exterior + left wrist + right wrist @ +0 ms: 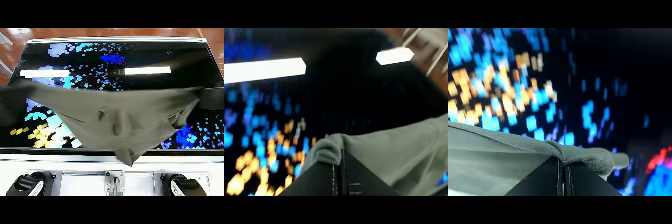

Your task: Fold the shirts.

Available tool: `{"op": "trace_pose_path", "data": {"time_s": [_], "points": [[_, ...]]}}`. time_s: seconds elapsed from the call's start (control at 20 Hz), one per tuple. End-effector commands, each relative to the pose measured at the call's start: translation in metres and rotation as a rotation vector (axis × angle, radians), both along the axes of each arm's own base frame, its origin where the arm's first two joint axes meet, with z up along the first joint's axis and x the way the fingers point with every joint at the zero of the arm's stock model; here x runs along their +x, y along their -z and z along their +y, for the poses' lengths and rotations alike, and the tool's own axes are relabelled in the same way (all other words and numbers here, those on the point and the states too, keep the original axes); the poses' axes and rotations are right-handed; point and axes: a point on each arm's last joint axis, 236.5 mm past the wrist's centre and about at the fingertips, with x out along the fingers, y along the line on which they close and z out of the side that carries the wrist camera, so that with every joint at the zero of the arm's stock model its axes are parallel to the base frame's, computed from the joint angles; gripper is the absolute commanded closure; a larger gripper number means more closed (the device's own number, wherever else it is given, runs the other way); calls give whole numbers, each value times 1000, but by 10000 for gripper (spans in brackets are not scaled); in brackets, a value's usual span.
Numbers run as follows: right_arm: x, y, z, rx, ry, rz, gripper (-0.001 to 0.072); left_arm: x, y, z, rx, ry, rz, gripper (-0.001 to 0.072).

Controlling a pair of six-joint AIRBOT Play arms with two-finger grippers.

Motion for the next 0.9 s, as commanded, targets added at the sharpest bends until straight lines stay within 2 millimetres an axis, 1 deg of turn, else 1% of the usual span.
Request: {"op": "trace_pose_path", "data": {"time_s": [0.0,0.05,0.1,0.15,0.25,0.3,0.35,0.4,0.45,0.5,0.55,0.6,0.65,0.7,0.75,0.8,0.85], "points": [[49,89,0,45,76,154,663,28,136,10,21,-98,301,669],[74,107,5,91,108,139,663,46,160,14,5,-147,314,669],[98,119,11,142,131,113,663,63,178,19,-7,-191,320,669],[123,128,19,200,150,85,663,81,191,21,-27,-231,325,669],[168,141,33,332,197,32,663,118,203,23,-123,-316,332,669],[184,149,39,392,223,26,663,134,209,26,-169,-360,336,668],[197,162,45,445,248,39,663,147,220,28,-192,-393,353,646],[204,176,50,483,268,68,650,156,233,27,-198,-409,387,519],[208,190,53,508,283,100,586,161,246,25,-186,-408,421,285],[210,199,56,521,285,119,270,163,259,22,-171,-401,464,31],[211,201,55,505,264,111,28,161,269,23,-149,-386,511,-7],[206,198,52,470,221,109,26,157,274,29,-113,-361,544,-6],[198,194,45,416,176,112,26,150,277,39,-76,-336,581,-5],[187,191,28,345,155,128,27,139,281,50,-60,-320,644,-5],[174,191,11,289,154,157,27,122,288,60,-61,-302,736,-5],[155,194,-4,243,152,216,27,104,295,65,-65,-279,827,-4],[134,202,-22,192,155,296,28,82,303,65,-57,-236,916,-4]]}}
